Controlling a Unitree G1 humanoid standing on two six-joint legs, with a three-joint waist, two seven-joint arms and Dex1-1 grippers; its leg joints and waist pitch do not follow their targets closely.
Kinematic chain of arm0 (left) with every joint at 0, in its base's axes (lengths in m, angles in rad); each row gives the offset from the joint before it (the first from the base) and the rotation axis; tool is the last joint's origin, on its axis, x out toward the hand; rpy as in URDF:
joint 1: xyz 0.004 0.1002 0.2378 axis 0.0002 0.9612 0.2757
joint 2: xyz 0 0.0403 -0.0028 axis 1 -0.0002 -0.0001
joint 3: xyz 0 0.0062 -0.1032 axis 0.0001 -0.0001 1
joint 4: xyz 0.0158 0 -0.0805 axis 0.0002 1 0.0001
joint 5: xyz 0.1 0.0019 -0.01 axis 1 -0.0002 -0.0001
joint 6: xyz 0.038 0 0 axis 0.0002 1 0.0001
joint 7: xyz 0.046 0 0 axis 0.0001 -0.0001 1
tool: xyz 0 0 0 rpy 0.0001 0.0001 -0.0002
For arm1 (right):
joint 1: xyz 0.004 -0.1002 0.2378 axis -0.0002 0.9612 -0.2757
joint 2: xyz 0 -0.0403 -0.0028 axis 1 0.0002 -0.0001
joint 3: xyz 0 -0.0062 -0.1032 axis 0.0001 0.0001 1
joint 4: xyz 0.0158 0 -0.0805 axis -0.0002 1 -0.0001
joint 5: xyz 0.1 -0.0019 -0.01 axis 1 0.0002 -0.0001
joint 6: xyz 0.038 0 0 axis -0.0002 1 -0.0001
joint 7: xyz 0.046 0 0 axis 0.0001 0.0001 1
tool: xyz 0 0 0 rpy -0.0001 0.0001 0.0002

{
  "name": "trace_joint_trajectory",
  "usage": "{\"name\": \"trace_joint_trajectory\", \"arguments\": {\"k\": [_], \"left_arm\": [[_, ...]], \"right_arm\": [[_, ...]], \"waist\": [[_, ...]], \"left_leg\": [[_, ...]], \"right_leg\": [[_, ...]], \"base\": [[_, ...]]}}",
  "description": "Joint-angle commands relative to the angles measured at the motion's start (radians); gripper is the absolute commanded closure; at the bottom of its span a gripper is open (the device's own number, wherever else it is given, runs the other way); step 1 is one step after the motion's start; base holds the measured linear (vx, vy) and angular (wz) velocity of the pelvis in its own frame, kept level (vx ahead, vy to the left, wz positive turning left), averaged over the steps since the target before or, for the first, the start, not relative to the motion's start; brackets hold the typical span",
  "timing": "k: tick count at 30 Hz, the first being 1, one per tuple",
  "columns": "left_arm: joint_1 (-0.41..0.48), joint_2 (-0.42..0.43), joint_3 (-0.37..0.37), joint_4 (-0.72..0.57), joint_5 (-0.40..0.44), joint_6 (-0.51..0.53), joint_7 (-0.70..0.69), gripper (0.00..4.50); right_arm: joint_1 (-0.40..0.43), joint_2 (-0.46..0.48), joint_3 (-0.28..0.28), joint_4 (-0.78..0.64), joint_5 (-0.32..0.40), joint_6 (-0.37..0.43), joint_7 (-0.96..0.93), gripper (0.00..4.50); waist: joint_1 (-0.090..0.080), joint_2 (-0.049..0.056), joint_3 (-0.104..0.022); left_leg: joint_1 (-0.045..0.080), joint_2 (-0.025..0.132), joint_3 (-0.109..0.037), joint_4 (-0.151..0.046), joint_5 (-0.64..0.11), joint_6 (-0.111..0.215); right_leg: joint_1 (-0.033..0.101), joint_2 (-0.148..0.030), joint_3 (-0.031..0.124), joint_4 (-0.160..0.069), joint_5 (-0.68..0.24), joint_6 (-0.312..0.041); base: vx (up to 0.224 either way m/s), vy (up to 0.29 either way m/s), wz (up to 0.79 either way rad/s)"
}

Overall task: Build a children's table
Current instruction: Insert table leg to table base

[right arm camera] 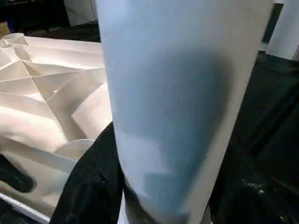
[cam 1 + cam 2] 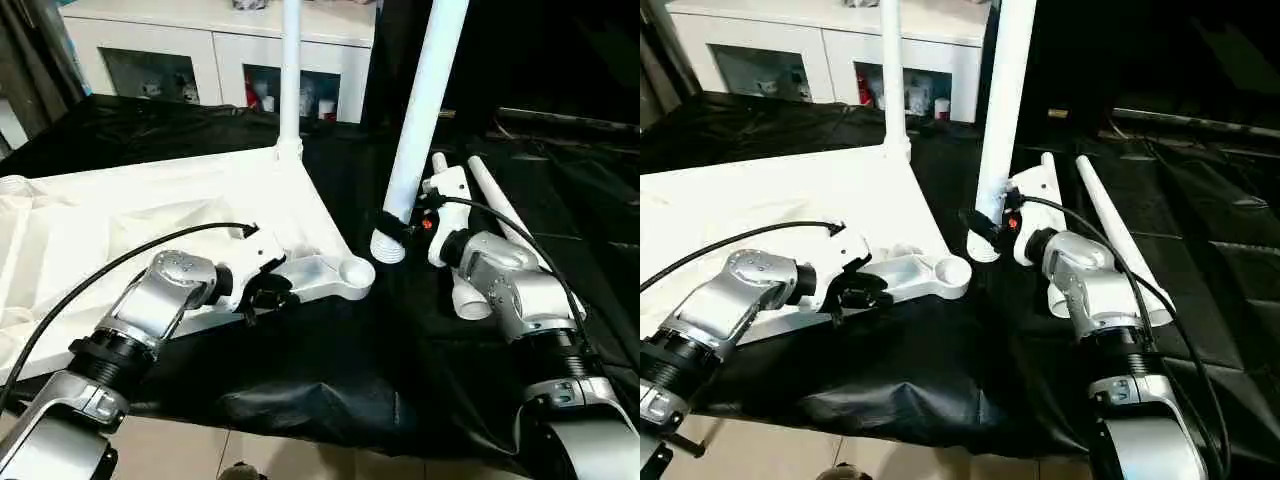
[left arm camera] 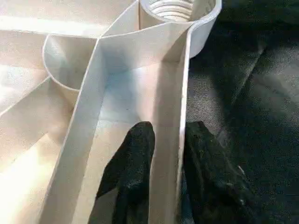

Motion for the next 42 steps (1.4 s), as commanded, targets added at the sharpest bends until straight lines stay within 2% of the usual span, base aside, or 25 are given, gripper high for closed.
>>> {"name": "trace_joint_trajectory", "arguments": {"k": [1,4,6,8,9,12,16,17,18,23,30,33,36,38,39,42], "left_arm": [[-0.02,-0.001,0.0,0.005,0.009,-0.006,-0.008,3.65],[-0.02,-0.002,0.001,0.013,0.012,-0.013,-0.01,3.99],[-0.02,-0.003,0.003,0.015,0.013,-0.015,-0.014,4.03],[-0.02,-0.006,0.008,0.02,0.015,-0.02,-0.02,4.16],[-0.02,-0.01,0.013,0.024,0.014,-0.031,-0.022,4.3],[-0.019,-0.018,0.023,0.03,0.008,-0.046,-0.024,4.47],[-0.013,-0.029,0.034,0.031,0.001,-0.061,-0.017,4.5],[-0.011,-0.034,0.039,0.032,-0.001,-0.066,-0.009,4.5],[-0.009,-0.037,0.045,0.033,-0.003,-0.072,-0.003,4.5],[-0.004,-0.045,0.058,0.042,-0.001,-0.098,-0.006,4.5],[0.008,-0.048,0.065,0.034,-0.01,-0.116,-0.022,4.5],[0.01,-0.049,0.065,0.035,-0.01,-0.12,-0.034,4.5],[0.012,-0.048,0.065,0.034,-0.008,-0.12,-0.038,4.5],[0.014,-0.048,0.066,0.032,-0.007,-0.119,-0.039,4.5],[0.016,-0.047,0.067,0.031,-0.006,-0.119,-0.037,4.5],[0.018,-0.047,0.071,0.029,-0.006,-0.118,-0.035,4.5]], "right_arm": [[-0.003,-0.003,0.005,-0.043,0.004,0.016,0.004,2.57],[0.0,-0.002,0.008,-0.049,0.01,0.019,0.013,2.57],[-0.001,0.003,0.004,-0.056,0.026,0.031,0.025,2.57],[-0.003,0.009,-0.001,-0.068,0.055,0.054,0.053,2.57],[-0.005,0.012,0.002,-0.067,0.074,0.065,0.085,2.57],[-0.01,0.018,0.012,-0.05,0.084,0.072,0.121,2.57],[-0.026,0.039,0.035,0.016,0.058,0.049,0.131,2.57],[-0.032,0.042,0.046,0.035,0.047,0.047,0.134,2.57],[-0.036,0.043,0.056,0.05,0.037,0.042,0.138,2.57],[-0.048,0.041,0.081,0.099,0.007,0.013,0.147,2.57],[-0.078,0.058,0.086,0.193,-0.01,-0.038,0.154,2.57],[-0.101,0.067,0.093,0.244,-0.022,-0.054,0.169,2.57],[-0.12,0.071,0.099,0.289,-0.03,-0.063,0.184,2.57],[-0.131,0.075,0.093,0.319,-0.028,-0.074,0.186,2.57],[-0.134,0.08,0.076,0.337,-0.012,-0.074,0.192,2.57],[-0.132,0.084,0.045,0.361,0.015,-0.068,0.199,2.57]], "waist": [[-0.004,0.022,-0.087],[-0.004,0.023,-0.087],[-0.003,0.023,-0.086],[-0.004,0.022,-0.086],[-0.004,0.026,-0.087],[-0.005,0.021,-0.087],[-0.005,0.022,-0.087],[-0.006,0.012,-0.087],[-0.004,0.018,-0.087],[-0.005,0.017,-0.084],[-0.007,0.019,-0.085],[-0.008,0.02,-0.083],[-0.009,0.017,-0.085],[-0.009,0.018,-0.084],[-0.009,0.014,-0.084],[-0.009,0.015,-0.084]], "left_leg": [[0.015,0.02,-0.007,-0.065,-0.18,-0.038],[0.016,0.021,-0.007,-0.065,-0.185,-0.037],[0.016,0.021,-0.007,-0.066,-0.189,-0.037],[0.016,0.022,-0.007,-0.066,-0.193,-0.036],[0.015,0.021,-0.008,-0.066,-0.197,-0.031],[0.015,0.023,-0.007,-0.067,-0.195,-0.029],[0.014,0.022,-0.007,-0.066,-0.178,-0.031],[0.014,0.022,-0.005,-0.066,-0.175,-0.029],[0.013,0.022,-0.006,-0.066,-0.17,-0.029],[0.014,0.023,-0.005,-0.068,-0.192,-0.032],[0.013,0.024,-0.005,-0.067,-0.185,-0.029],[0.013,0.024,-0.005,-0.068,-0.199,-0.027],[0.013,0.024,-0.005,-0.068,-0.183,-0.022],[0.014,0.024,-0.004,-0.067,-0.185,-0.021],[0.013,0.025,-0.004,-0.068,-0.187,-0.016],[0.013,0.026,-0.004,-0.068,-0.183,-0.012]], "right_leg": [[0.054,-0.066,0.057,-0.069,0.004,-0.219],[0.054,-0.066,0.058,-0.069,0.003,-0.219],[0.054,-0.067,0.057,-0.07,-0.006,-0.221],[0.054,-0.067,0.058,-0.071,-0.013,-0.22],[0.054,-0.067,0.057,-0.07,-0.012,-0.22],[0.053,-0.068,0.057,-0.071,-0.011,-0.222],[0.053,-0.069,0.057,-0.068,0.011,-0.231],[0.054,-0.069,0.057,-0.069,0.005,-0.231],[0.054,-0.07,0.057,-0.069,-0.005,-0.231],[0.05,-0.071,0.058,-0.075,-0.065,-0.214],[0.049,-0.072,0.059,-0.072,-0.05,-0.22],[0.05,-0.072,0.058,-0.076,-0.079,-0.221],[0.05,-0.07,0.058,-0.072,-0.05,-0.225],[0.049,-0.071,0.059,-0.072,-0.056,-0.226],[0.05,-0.073,0.059,-0.073,-0.067,-0.228],[0.049,-0.072,0.059,-0.073,-0.07,-0.225]], "base": [[0.0,0.0,0.0],[0.0,0.0,0.0],[0.0,0.0,0.0],[0.0,0.0,0.0],[0.0,0.0,0.0],[0.0,0.0,0.0],[0.0,0.0,0.0],[0.0,0.0,0.0],[0.0,0.0,0.0],[0.0,0.0,0.0],[0.0,0.0,0.0],[0.0,0.0,0.0],[0.0,0.0,0.0],[0.0,0.0,0.0],[0.0,0.0,0.0],[0.0,0.0,0.0]]}}
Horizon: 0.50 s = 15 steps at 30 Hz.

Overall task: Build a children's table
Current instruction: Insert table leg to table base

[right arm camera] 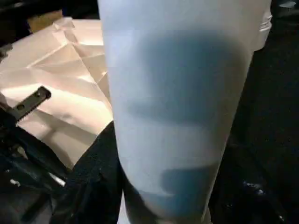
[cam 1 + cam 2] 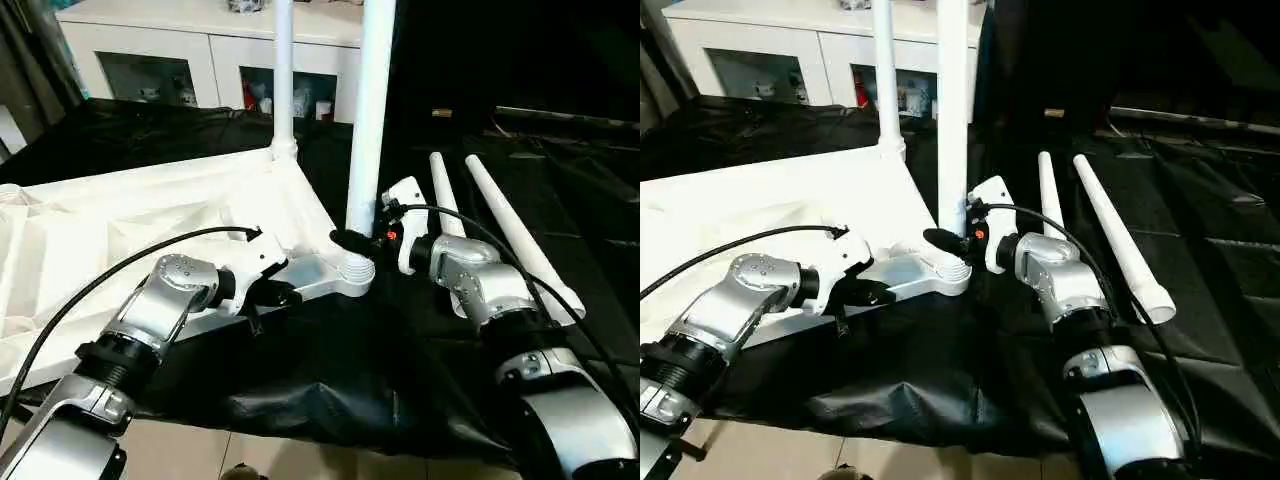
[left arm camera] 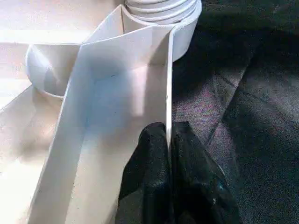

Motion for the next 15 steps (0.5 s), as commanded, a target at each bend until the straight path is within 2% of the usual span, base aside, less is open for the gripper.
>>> {"name": "trace_joint_trajectory", "arguments": {"k": [1,3,7,8,10,12,15], "left_arm": [[0.004,-0.017,0.04,-0.019,-0.023,-0.035,-0.004,4.5],[0.006,-0.017,0.044,-0.019,-0.02,-0.038,0.002,4.5],[0.004,-0.02,0.045,-0.013,-0.018,-0.043,0.007,4.5],[0.001,-0.025,0.048,-0.009,-0.017,-0.047,0.013,4.5],[-0.002,-0.029,0.051,-0.004,-0.016,-0.051,0.019,4.5],[-0.014,-0.036,0.054,0.014,-0.011,-0.06,0.03,4.5],[-0.018,-0.038,0.056,0.017,-0.009,-0.061,0.032,4.5]], "right_arm": [[0.011,0.013,-0.01,0.038,0.026,0.01,0.022,2.57],[0.036,0.011,-0.049,0.059,0.053,0.005,0.021,2.57],[0.055,0.012,-0.083,0.078,0.069,-0.015,0.012,2.58],[0.074,0.015,-0.108,0.085,0.082,-0.034,0.001,2.59],[0.086,0.019,-0.122,0.086,0.09,-0.042,-0.006,2.59],[0.131,0.033,-0.14,0.075,0.103,-0.063,-0.018,2.59],[0.168,0.043,-0.139,0.056,0.1,-0.089,-0.021,2.59]], "waist": [[-0.005,0.007,-0.082],[-0.004,0.01,-0.083],[-0.003,0.01,-0.084],[-0.003,0.014,-0.084],[-0.002,0.012,-0.084],[-0.001,0.012,-0.082],[-0.001,0.011,-0.083]], "left_leg": [[0.011,0.025,-0.004,-0.067,-0.181,-0.009],[0.011,0.026,-0.004,-0.067,-0.179,-0.007],[0.011,0.026,-0.004,-0.066,-0.173,-0.003],[0.011,0.026,-0.004,-0.066,-0.182,-0.004],[0.012,0.026,-0.004,-0.067,-0.187,-0.003],[0.012,0.026,-0.004,-0.068,-0.19,-0.002],[0.011,0.025,-0.004,-0.068,-0.191,0.005]], "right_leg": [[0.049,-0.072,0.058,-0.073,-0.067,-0.225],[0.049,-0.073,0.058,-0.073,-0.066,-0.226],[0.049,-0.073,0.058,-0.072,-0.05,-0.23],[0.049,-0.073,0.057,-0.074,-0.059,-0.231],[0.049,-0.074,0.057,-0.076,-0.071,-0.229],[0.047,-0.073,0.057,-0.078,-0.081,-0.227],[0.048,-0.074,0.057,-0.079,-0.098,-0.217]], "base": [[0.0,0.0,0.0],[0.0,0.0,0.0],[0.0,0.0,0.0],[0.0,0.0,0.0],[0.0,0.0,0.0],[0.0,0.0,0.0],[0.0,0.0,0.0]]}}
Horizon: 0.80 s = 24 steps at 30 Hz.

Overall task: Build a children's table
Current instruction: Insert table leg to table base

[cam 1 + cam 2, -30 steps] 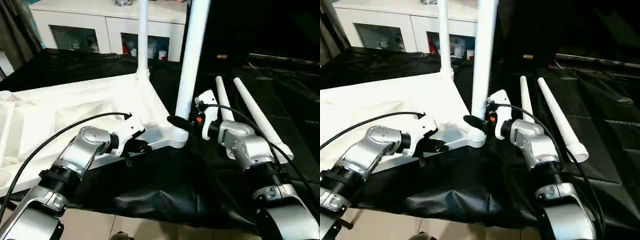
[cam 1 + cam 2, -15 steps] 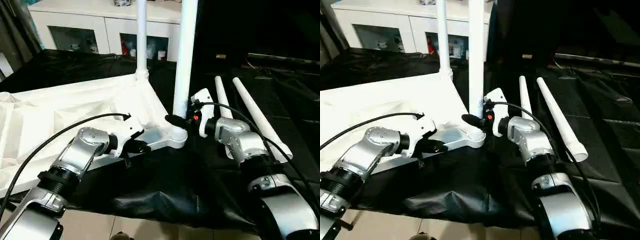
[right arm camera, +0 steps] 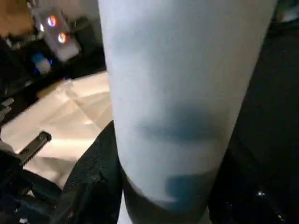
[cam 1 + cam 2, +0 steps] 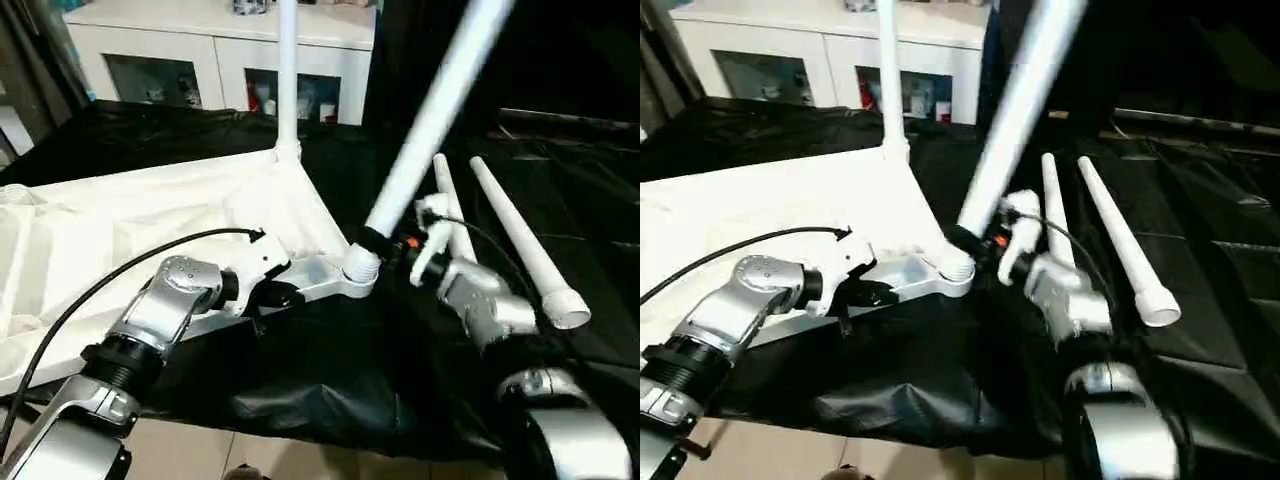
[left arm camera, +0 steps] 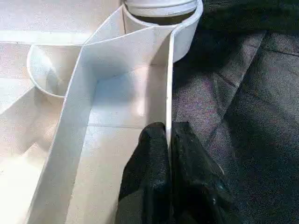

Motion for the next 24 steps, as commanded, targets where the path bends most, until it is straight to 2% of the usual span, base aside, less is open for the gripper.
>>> {"name": "trace_joint_trajectory", "arguments": {"k": [1,2,3,5,6,7,9,12,13,15,18,19,20,21,22,23,24], "left_arm": [[-0.02,-0.014,0.051,-0.006,-0.022,-0.038,0.022,4.5],[-0.02,-0.014,0.051,-0.007,-0.021,-0.038,0.022,4.5],[-0.019,-0.013,0.051,-0.007,-0.018,-0.041,0.022,4.5],[-0.02,-0.013,0.052,-0.004,-0.014,-0.045,0.021,4.5],[-0.019,-0.013,0.051,-0.003,-0.012,-0.047,0.021,4.5],[-0.018,-0.013,0.051,-0.003,-0.01,-0.049,0.02,4.5],[-0.018,-0.013,0.051,-0.003,-0.01,-0.049,0.02,4.5],[-0.018,-0.014,0.05,0.0,-0.006,-0.053,0.019,4.5],[-0.017,-0.013,0.045,0.001,-0.001,-0.059,0.016,4.5],[-0.016,-0.013,0.044,0.001,0.001,-0.062,0.014,4.5],[-0.007,-0.009,0.036,-0.011,0.007,-0.074,0.001,4.5],[-0.004,-0.007,0.032,-0.016,0.009,-0.079,-0.004,4.5],[0.0,-0.006,0.03,-0.021,0.009,-0.08,-0.008,4.5],[0.004,-0.004,0.027,-0.026,0.01,-0.082,-0.01,4.5],[0.007,-0.003,0.026,-0.029,0.011,-0.084,-0.012,4.5],[0.01,-0.003,0.026,-0.034,0.011,-0.083,-0.014,4.5],[0.014,-0.002,0.026,-0.039,0.01,-0.083,-0.017,4.5]], "right_arm": [[0.062,-0.001,0.022,0.022,-0.039,0.001,-0.015,2.59],[0.077,-0.001,0.03,0.007,-0.048,-0.014,-0.017,2.59],[0.103,-0.007,0.066,-0.025,-0.087,-0.056,-0.017,2.59],[0.124,-0.015,0.108,-0.071,-0.126,-0.084,-0.007,2.59],[0.132,-0.019,0.129,-0.105,-0.137,-0.077,0.004,2.59],[0.135,-0.025,0.155,-0.143,-0.152,-0.062,0.018,2.59],[0.135,-0.026,0.159,-0.148,-0.155,-0.06,0.02,2.59],[0.114,-0.036,0.193,-0.158,-0.172,-0.033,0.035,2.59],[0.093,-0.041,0.21,-0.152,-0.177,-0.015,0.053,2.59],[0.076,-0.042,0.217,-0.143,-0.178,-0.002,0.065,2.59],[0.03,-0.043,0.218,-0.112,-0.175,0.034,0.091,2.59],[0.011,-0.044,0.219,-0.091,-0.18,0.032,0.099,2.59],[0.002,-0.044,0.22,-0.079,-0.184,0.029,0.105,2.59],[-0.016,-0.045,0.221,-0.054,-0.19,0.019,0.113,2.59],[-0.026,-0.046,0.223,-0.041,-0.193,0.015,0.117,2.59],[-0.039,-0.047,0.223,-0.022,-0.191,0.018,0.132,2.59],[-0.051,-0.049,0.224,-0.002,-0.192,0.021,0.146,2.59]], "waist": [[-0.004,0.002,-0.076],[-0.003,0.006,-0.075],[-0.002,0.005,-0.076],[-0.003,0.005,-0.076],[-0.003,0.004,-0.075],[-0.003,0.008,-0.074],[-0.003,0.006,-0.075],[-0.004,0.006,-0.073],[-0.005,0.002,-0.074],[-0.006,0.005,-0.073],[-0.006,-0.006,-0.073],[-0.007,-0.002,-0.074],[-0.009,-0.008,-0.071],[-0.008,-0.009,-0.071],[-0.008,-0.004,-0.072],[-0.009,-0.005,-0.071],[-0.009,-0.012,-0.072]], "left_leg": [[0.011,0.025,-0.005,-0.068,-0.193,0.005],[0.011,0.026,-0.005,-0.068,-0.2,0.004],[0.012,0.027,-0.006,-0.069,-0.201,0.003],[0.012,0.027,-0.006,-0.071,-0.206,-0.002],[0.011,0.026,-0.007,-0.071,-0.205,-0.002],[0.012,0.025,-0.007,-0.071,-0.209,-0.004],[0.012,0.025,-0.007,-0.072,-0.211,-0.004],[0.013,0.025,-0.007,-0.072,-0.221,-0.002],[0.012,0.025,-0.006,-0.072,-0.217,-0.001],[0.011,0.025,-0.007,-0.073,-0.22,0.001],[0.01,0.025,-0.006,-0.073,-0.211,0.004],[0.01,0.025,-0.007,-0.072,-0.21,0.005],[0.01,0.026,-0.005,-0.072,-0.214,0.005],[0.009,0.026,-0.005,-0.072,-0.21,0.005],[0.01,0.027,-0.005,-0.072,-0.211,0.006],[0.009,0.026,-0.005,-0.072,-0.208,0.007],[0.009,0.027,-0.005,-0.071,-0.201,0.01]], "right_leg": [[0.047,-0.074,0.056,-0.081,-0.115,-0.213],[0.045,-0.074,0.057,-0.084,-0.129,-0.206],[0.046,-0.074,0.057,-0.084,-0.133,-0.203],[0.044,-0.073,0.056,-0.084,-0.139,-0.195],[0.044,-0.072,0.056,-0.085,-0.141,-0.192],[0.044,-0.07,0.057,-0.087,-0.147,-0.186],[0.045,-0.071,0.058,-0.087,-0.149,-0.185],[0.043,-0.072,0.058,-0.09,-0.169,-0.185],[0.044,-0.072,0.059,-0.089,-0.164,-0.186],[0.043,-0.071,0.057,-0.088,-0.166,-0.189],[0.045,-0.072,0.059,-0.088,-0.168,-0.186],[0.043,-0.074,0.057,-0.087,-0.173,-0.191],[0.043,-0.074,0.058,-0.09,-0.185,-0.189],[0.043,-0.075,0.058,-0.089,-0.187,-0.188],[0.041,-0.076,0.058,-0.089,-0.189,-0.19],[0.042,-0.074,0.059,-0.089,-0.187,-0.188],[0.043,-0.076,0.058,-0.086,-0.181,-0.189]], "base": [[0.0,0.0,0.0],[0.0,0.0,0.0],[0.0,0.0,0.0],[0.0,0.0,0.0],[0.0,0.0,0.0],[0.0,0.0,0.0],[0.0,0.0,0.0],[0.0,0.0,0.0],[0.0,0.0,0.0],[0.0,0.0,0.0],[0.0,0.0,0.0],[0.0,0.0,0.0],[0.0,0.0,0.0],[0.0,0.0,0.0],[0.0,0.0,0.0],[0.0,0.0,0.0],[0.0,0.0,0.0]]}}
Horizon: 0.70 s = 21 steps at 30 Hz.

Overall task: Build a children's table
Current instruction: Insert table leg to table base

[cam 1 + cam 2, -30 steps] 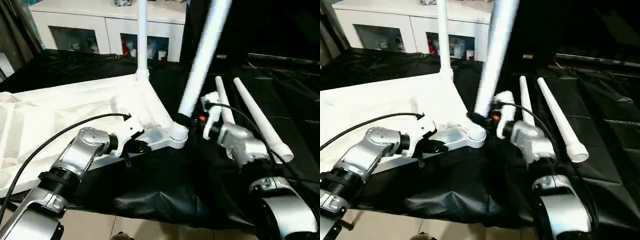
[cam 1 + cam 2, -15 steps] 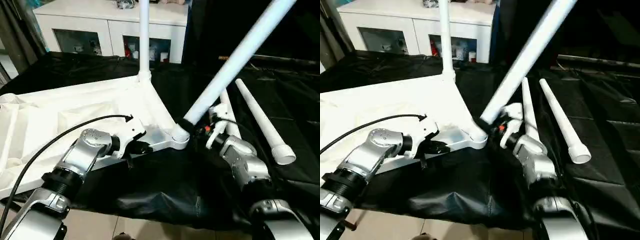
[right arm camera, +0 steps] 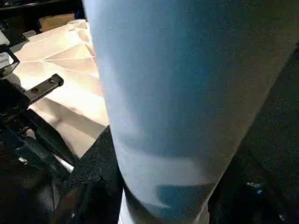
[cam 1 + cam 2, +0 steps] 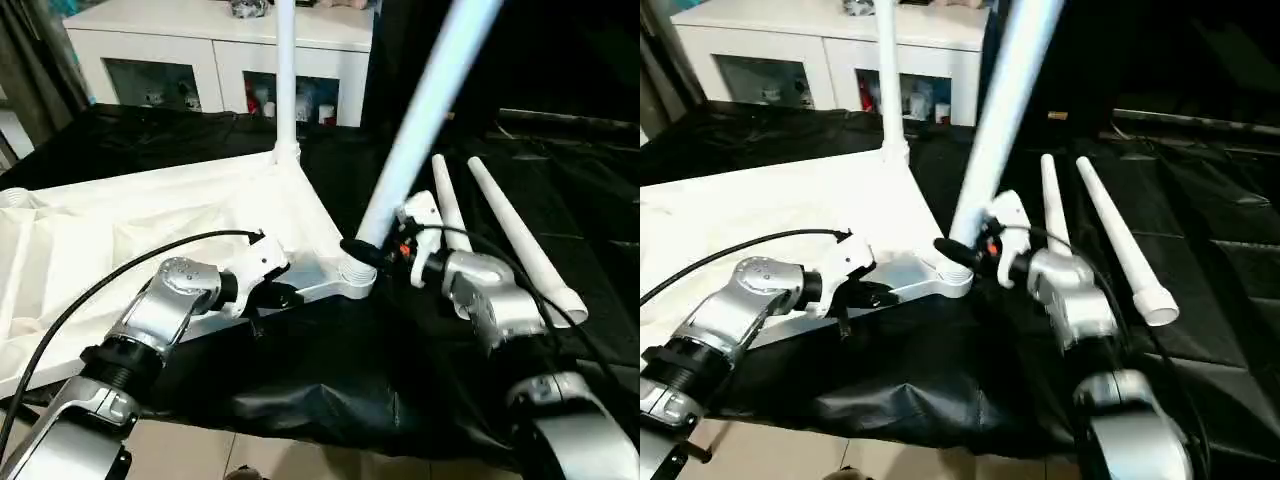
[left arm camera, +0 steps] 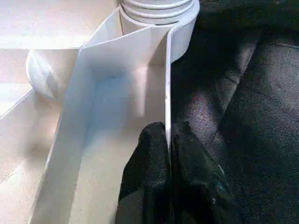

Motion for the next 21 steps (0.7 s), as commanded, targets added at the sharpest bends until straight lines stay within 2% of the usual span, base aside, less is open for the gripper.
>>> {"name": "trace_joint_trajectory", "arguments": {"k": [1,2,6,7,11,15,18,21], "left_arm": [[-0.001,-0.013,0.018,-0.041,-0.009,-0.038,-0.006,4.5],[0.003,-0.011,0.018,-0.047,-0.011,-0.036,-0.011,4.5],[0.011,-0.005,0.014,-0.065,-0.013,-0.036,-0.024,4.5],[0.014,-0.005,0.014,-0.067,-0.013,-0.037,-0.024,4.5],[0.022,-0.001,0.013,-0.079,-0.014,-0.038,-0.03,4.5],[0.023,-0.001,0.01,-0.086,-0.01,-0.039,-0.04,4.5],[0.021,-0.003,0.007,-0.088,-0.007,-0.039,-0.046,4.5],[0.018,-0.005,0.004,-0.087,-0.005,-0.042,-0.055,4.5]], "right_arm": [[0.002,0.013,0.054,0.061,-0.02,0.035,0.059,2.59],[-0.005,0.008,0.06,0.078,-0.028,0.034,0.069,2.59],[-0.016,-0.004,0.077,0.11,-0.046,0.026,0.107,2.59],[-0.019,-0.006,0.081,0.118,-0.05,0.025,0.127,2.59],[-0.01,-0.017,0.111,0.124,-0.066,0.021,0.199,2.59],[-0.013,-0.016,0.134,0.146,-0.084,0.002,0.239,2.59],[-0.004,-0.022,0.175,0.146,-0.119,-0.025,0.276,2.59],[0.004,-0.03,0.199,0.148,-0.138,-0.036,0.307,2.59]], "waist": [[-0.005,-0.009,-0.07],[-0.005,-0.014,-0.069],[-0.005,-0.012,-0.07],[-0.005,-0.016,-0.069],[-0.003,-0.014,-0.071],[-0.004,-0.014,-0.069],[-0.004,-0.011,-0.069],[-0.003,-0.013,-0.069]], "left_leg": [[0.008,0.027,-0.004,-0.07,-0.196,0.013],[0.008,0.028,-0.003,-0.07,-0.189,0.016],[0.008,0.027,-0.003,-0.07,-0.187,0.019],[0.008,0.027,-0.002,-0.07,-0.183,0.022],[0.008,0.028,-0.003,-0.069,-0.174,0.027],[0.01,0.028,-0.003,-0.071,-0.199,0.02],[0.011,0.029,-0.004,-0.072,-0.208,0.016],[0.013,0.03,-0.004,-0.074,-0.225,0.014]], "right_leg": [[0.042,-0.075,0.058,-0.087,-0.181,-0.191],[0.042,-0.074,0.058,-0.086,-0.173,-0.19],[0.042,-0.075,0.057,-0.085,-0.174,-0.192],[0.041,-0.073,0.058,-0.085,-0.17,-0.191],[0.042,-0.073,0.058,-0.083,-0.146,-0.195],[0.041,-0.074,0.057,-0.086,-0.182,-0.193],[0.038,-0.074,0.058,-0.087,-0.19,-0.192],[0.039,-0.074,0.058,-0.09,-0.199,-0.191]], "base": [[0.0,0.0,0.0],[0.0,0.0,0.0],[0.0,0.0,0.0],[0.0,0.0,0.0],[0.0,0.0,0.0],[0.0,0.0,0.0],[0.0,0.0,0.0],[0.0,0.0,0.0]]}}
